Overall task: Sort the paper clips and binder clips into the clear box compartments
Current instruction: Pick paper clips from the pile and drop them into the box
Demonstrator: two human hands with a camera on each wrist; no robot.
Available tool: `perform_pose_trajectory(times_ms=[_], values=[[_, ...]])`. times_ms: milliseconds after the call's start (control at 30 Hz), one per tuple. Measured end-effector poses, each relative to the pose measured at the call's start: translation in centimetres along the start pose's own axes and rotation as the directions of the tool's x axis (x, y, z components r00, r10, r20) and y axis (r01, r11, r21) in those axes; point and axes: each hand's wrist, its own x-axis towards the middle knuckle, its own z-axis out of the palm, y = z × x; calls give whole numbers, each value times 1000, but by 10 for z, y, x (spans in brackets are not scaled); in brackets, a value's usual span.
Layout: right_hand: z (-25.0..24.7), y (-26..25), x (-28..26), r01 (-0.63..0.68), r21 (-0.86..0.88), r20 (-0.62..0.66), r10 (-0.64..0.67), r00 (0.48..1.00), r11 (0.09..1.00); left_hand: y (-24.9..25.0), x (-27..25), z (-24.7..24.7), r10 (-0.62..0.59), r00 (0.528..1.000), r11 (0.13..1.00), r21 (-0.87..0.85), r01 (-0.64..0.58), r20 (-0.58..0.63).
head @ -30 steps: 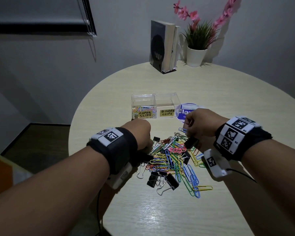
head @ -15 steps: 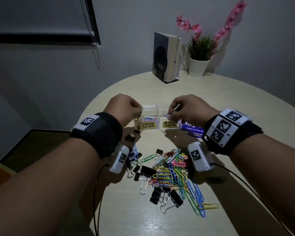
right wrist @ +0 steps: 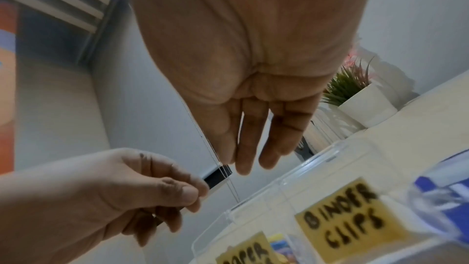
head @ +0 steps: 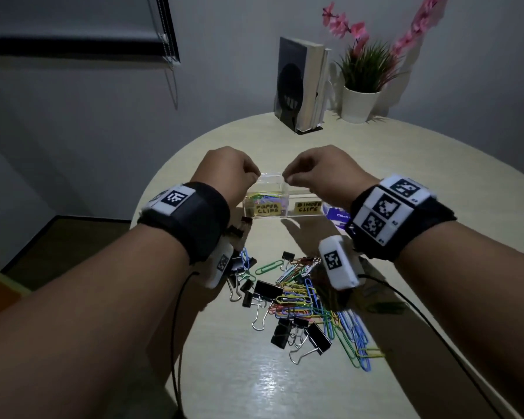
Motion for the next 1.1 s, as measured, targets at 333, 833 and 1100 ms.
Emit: perform_pose_trajectory(times_ms=[333,833,1100], values=[[13,26,-69,48,-320,374,80,924,946,9,-62,35,-63,834,868,443,-225,548],[10,31,-115,242,-512,415,-9,910,824,7,-66,49,-30,874,860,459,-225,485],[11,36,-116,232,-545,373,-15,928,806,11,-61,44,-33,868,882,423,-208,495]])
